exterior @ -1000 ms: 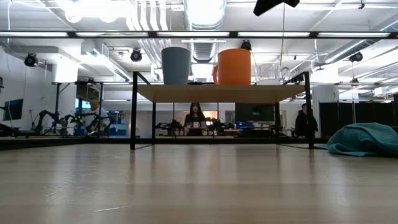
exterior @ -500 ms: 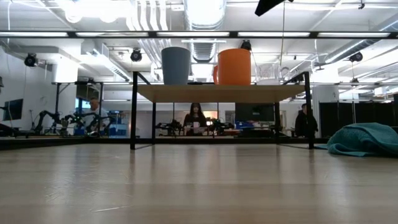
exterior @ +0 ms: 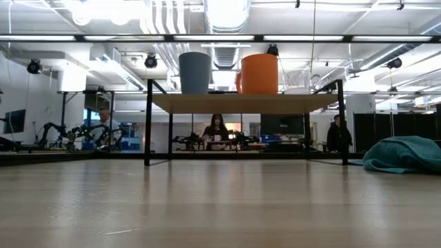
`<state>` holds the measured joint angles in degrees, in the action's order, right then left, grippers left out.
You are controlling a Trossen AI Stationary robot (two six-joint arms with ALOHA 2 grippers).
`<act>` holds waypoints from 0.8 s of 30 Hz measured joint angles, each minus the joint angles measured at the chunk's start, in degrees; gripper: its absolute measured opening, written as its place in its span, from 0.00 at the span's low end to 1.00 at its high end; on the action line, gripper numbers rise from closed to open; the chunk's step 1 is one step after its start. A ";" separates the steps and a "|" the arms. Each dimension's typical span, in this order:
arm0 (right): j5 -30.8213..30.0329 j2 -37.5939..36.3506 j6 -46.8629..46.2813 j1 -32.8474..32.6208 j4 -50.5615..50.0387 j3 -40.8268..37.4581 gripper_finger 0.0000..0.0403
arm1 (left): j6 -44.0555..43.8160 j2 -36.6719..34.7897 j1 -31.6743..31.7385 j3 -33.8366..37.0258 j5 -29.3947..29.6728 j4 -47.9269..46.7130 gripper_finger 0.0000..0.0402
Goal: Stack small to large cups/mugs on shelf
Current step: Return to Home Position
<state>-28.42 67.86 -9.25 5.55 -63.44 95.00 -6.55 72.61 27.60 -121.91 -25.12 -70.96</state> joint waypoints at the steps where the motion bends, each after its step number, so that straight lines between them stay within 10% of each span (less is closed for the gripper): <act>1: 0.00 -1.63 -1.05 -0.32 -0.02 0.00 0.10 | 0.17 -0.75 0.00 0.00 0.01 -1.26 0.19; 16: 21.64 -19.26 5.54 -8.83 7.11 -4.02 0.10 | 8.40 -8.50 -0.01 1.29 0.12 -4.28 0.19; 24: 22.61 -26.31 5.93 -9.03 8.96 -12.62 0.09 | 5.40 -16.90 -0.03 10.51 0.08 -0.88 0.19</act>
<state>-5.82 41.56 -3.32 -3.49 -54.48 82.38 -1.15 55.71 27.57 -111.40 -25.03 -71.84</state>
